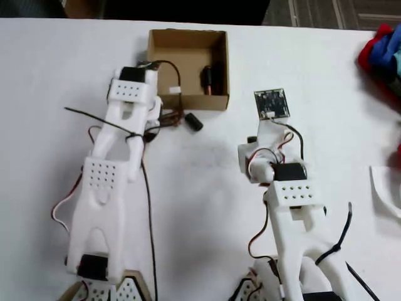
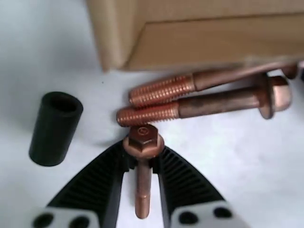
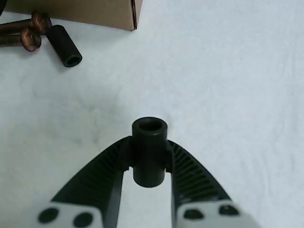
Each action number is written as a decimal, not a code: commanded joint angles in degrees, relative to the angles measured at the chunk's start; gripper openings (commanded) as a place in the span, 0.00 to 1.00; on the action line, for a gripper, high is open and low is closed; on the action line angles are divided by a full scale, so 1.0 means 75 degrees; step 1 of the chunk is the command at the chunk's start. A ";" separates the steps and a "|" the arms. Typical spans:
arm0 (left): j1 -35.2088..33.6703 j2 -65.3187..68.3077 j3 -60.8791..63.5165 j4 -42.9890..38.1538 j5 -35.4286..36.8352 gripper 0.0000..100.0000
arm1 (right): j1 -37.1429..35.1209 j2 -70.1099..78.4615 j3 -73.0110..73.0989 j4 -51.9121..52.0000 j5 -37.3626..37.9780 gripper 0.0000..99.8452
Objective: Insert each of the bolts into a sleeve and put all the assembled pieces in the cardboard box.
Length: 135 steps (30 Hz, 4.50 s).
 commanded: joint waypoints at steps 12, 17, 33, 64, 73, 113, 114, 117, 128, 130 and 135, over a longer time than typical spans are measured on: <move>0.0211 -0.2344 -0.0651 0.0164 0.0047 0.03 | -0.0029 -0.0006 0.0316 -0.0756 0.0047 0.02; 0.0281 -0.4103 -0.0639 0.0152 0.0059 0.03 | -0.0006 -0.0006 0.0551 -0.1248 0.0047 0.02; 0.0645 -0.6752 -0.0627 0.0164 0.0867 0.03 | -0.0053 -0.0064 0.0551 -0.1659 0.0047 0.02; 0.1524 -1.2718 1.0497 -0.8334 0.1231 0.03 | -0.1377 -0.0006 0.5017 -1.2173 -0.0012 0.02; 0.2321 -1.3023 1.3404 -1.3445 0.0316 0.03 | -0.1377 -0.0006 0.5345 -1.3263 -0.0012 0.02; 0.3833 -1.2003 1.3626 -1.3890 -0.0164 0.03 | -0.1037 0.3569 0.4337 -1.6229 0.0047 0.02; 0.3833 -1.1991 1.3638 -1.3890 -0.0164 0.03 | -0.1037 0.3569 0.4337 -1.6229 0.0047 0.02; 0.3845 -1.1956 1.3662 -1.3890 -0.0164 0.03 | -0.1049 0.3569 0.4337 -1.6229 0.0047 0.02; 0.4232 -1.1944 1.3603 -1.3890 -0.0176 0.03 | -0.1037 0.3581 0.4360 -1.6229 0.0047 0.02; 0.4220 -1.1944 1.3732 -1.3890 -0.0188 0.03 | -0.1037 0.3581 0.4419 -1.6264 0.0047 0.02; 0.4220 -1.1944 1.4259 -1.3937 -0.0176 0.03 | -0.1049 0.3581 0.4431 -1.6240 0.0000 0.02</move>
